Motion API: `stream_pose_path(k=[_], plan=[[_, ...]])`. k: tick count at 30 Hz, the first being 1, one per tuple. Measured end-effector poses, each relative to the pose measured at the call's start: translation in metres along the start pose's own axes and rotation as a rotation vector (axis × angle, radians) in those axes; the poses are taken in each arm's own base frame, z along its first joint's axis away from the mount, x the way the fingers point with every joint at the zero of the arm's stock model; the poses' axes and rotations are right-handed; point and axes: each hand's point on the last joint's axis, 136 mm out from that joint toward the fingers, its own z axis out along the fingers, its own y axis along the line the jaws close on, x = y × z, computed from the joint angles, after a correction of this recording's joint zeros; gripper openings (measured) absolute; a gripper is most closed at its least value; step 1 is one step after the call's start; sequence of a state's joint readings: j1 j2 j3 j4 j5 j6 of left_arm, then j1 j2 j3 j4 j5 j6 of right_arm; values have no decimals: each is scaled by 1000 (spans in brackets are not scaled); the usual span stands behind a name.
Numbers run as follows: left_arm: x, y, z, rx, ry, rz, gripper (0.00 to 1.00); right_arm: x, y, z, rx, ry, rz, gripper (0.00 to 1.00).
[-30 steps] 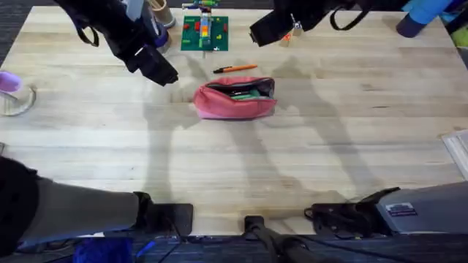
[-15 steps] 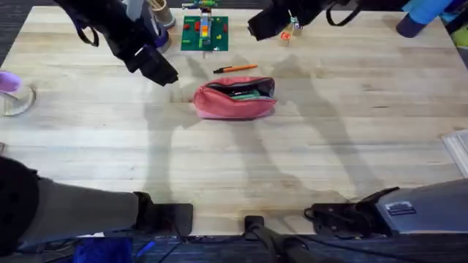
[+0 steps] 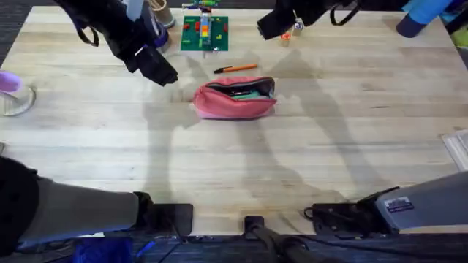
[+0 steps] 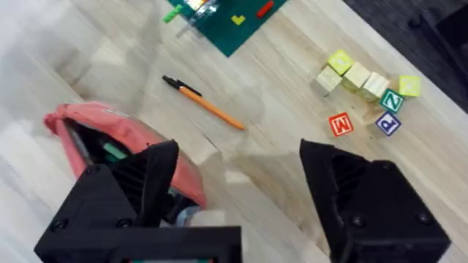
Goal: Unzip the bag, pick up the pens from the table one at a time and place them inside, then zip the bag closed.
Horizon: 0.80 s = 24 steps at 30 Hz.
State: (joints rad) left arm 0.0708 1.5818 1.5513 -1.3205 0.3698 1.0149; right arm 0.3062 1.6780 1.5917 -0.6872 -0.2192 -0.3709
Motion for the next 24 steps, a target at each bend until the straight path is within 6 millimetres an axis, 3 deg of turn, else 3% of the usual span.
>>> stream_pose_path(k=[10, 18, 24], plan=[[0, 0, 0, 0, 0, 0, 993, 32, -4, 49, -39, 120, -57, 997], [0, 0, 0, 0, 0, 0, 993, 43, -7, 73, -58, 148, -152, 996], [0, 0, 0, 0, 0, 0, 993, 53, 0, 104, -138, 138, -281, 974]])
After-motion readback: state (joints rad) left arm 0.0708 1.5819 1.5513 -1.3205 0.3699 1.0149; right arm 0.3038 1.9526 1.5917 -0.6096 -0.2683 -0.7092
